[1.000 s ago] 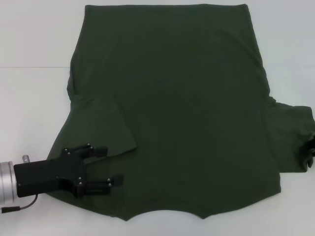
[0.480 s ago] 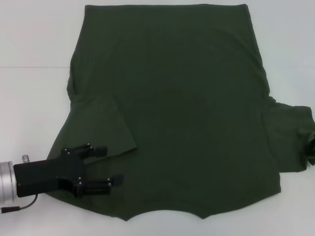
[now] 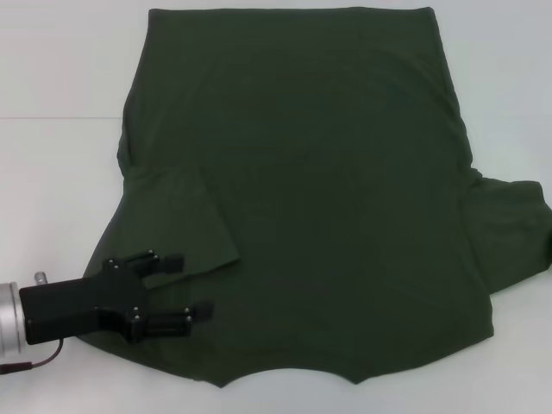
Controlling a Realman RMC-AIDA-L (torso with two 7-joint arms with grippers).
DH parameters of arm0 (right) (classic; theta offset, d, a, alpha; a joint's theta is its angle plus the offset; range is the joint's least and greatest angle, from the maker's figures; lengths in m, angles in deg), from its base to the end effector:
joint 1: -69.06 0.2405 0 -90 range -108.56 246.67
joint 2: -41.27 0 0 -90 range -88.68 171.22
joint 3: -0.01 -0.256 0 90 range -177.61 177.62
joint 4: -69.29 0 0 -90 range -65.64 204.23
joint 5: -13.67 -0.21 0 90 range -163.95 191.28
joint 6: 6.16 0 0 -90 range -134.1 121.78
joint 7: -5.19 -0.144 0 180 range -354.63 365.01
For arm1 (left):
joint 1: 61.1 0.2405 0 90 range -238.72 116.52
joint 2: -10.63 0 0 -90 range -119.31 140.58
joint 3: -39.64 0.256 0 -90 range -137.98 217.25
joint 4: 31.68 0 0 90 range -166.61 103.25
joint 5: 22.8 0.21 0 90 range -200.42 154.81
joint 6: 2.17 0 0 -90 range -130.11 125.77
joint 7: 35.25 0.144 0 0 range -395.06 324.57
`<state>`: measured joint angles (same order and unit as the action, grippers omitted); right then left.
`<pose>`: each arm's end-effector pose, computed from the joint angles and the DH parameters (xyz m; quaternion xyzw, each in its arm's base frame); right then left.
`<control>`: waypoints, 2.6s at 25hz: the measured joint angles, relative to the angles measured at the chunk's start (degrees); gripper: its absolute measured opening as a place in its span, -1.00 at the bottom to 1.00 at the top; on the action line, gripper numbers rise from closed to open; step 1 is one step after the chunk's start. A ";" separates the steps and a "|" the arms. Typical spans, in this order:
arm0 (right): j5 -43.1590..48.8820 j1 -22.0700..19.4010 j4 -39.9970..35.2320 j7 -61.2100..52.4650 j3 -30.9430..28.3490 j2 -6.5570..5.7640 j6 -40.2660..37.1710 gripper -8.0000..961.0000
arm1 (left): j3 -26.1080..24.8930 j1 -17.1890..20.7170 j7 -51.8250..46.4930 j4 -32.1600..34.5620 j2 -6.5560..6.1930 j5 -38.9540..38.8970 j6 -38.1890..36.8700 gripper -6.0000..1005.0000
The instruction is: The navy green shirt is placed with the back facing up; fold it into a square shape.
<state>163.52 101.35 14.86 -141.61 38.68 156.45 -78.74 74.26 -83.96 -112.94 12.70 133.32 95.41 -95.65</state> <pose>0.3309 0.3739 0.0854 -0.7151 0.6225 0.0298 0.3167 -0.2880 0.2914 0.0022 -0.9291 -0.2367 -0.2421 0.1490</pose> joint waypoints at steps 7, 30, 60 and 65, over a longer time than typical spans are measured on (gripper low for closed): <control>-3.14 -0.26 -1.63 2.90 -3.71 -0.20 -1.64 -0.94 | -1.37 -0.05 -0.01 0.00 -0.08 -0.01 -0.37 0.85; -9.92 2.47 -5.93 6.22 -0.85 0.83 -5.13 -0.94 | -1.40 -0.21 -1.22 0.62 -0.26 -0.09 -0.39 0.84; -23.02 8.48 10.63 12.12 11.87 3.59 2.47 -0.46 | -1.31 0.27 -1.37 0.31 0.00 0.12 -0.53 0.84; -31.64 3.49 14.36 18.33 6.03 3.38 1.50 0.25 | -1.31 0.27 -1.38 0.24 0.01 -0.01 -0.21 0.84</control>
<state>131.88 104.84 29.22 -123.27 44.71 159.83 -77.24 72.95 -83.69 -114.32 12.94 133.33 95.40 -95.86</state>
